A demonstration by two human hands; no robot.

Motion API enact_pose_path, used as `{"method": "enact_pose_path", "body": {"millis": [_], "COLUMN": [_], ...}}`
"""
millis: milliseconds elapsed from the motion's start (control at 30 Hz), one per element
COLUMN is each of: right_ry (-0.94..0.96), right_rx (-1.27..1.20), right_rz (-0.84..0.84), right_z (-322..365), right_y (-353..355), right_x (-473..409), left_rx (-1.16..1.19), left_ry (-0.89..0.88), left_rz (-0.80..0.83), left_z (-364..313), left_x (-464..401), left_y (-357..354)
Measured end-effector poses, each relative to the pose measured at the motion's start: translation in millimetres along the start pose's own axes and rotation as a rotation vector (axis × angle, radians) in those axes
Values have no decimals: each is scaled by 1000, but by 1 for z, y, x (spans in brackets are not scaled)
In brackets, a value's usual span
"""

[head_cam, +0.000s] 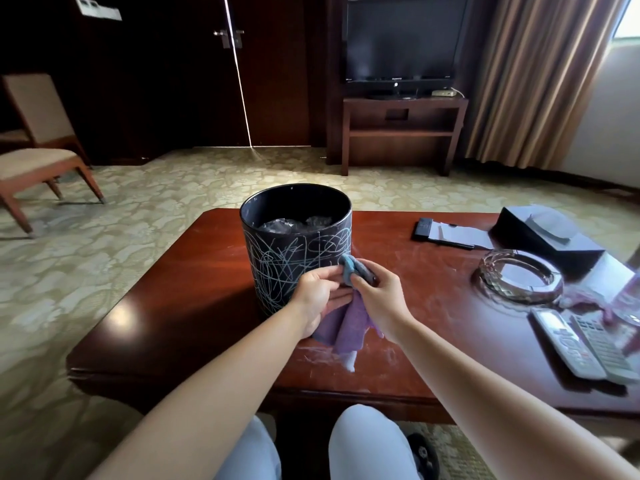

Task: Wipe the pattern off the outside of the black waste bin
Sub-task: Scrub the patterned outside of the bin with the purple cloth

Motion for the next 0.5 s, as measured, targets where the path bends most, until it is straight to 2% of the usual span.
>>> {"method": "enact_pose_path", "body": {"millis": [33,100,167,300,367,500], "right_ry": [30,88,117,210,334,500], "right_rx": [33,100,114,179,287,478], "right_rz": [-38,-128,-192,-194,-186,-162], "right_z": [2,6,9,18,26,39], "right_y": [-1,-2,0,-3,-8,-21], "right_x": [0,0,-1,-1,-3,-11], "left_rx": [-125,-405,-496,-686,-829,-1037], "left_ry": [-72,-348,-583,-931,-962,-729], "left_rz": [-79,-326,-506,-588,-559,-461], "left_z": [-5,-20,-37,-72,-87,-103], "left_x": [0,2,8,4,-5,-30], "left_y": [2,12,20,28,30,38]}}
Point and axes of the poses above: each hand's wrist, its own x-axis away from the middle knuckle, its own y-axis out of the back of the hand, z = x × y, the point moved 4 cm from there along -x, towards the middle knuckle, and after that the axes turned 2 degrees about -z, right-handed, at the moved point
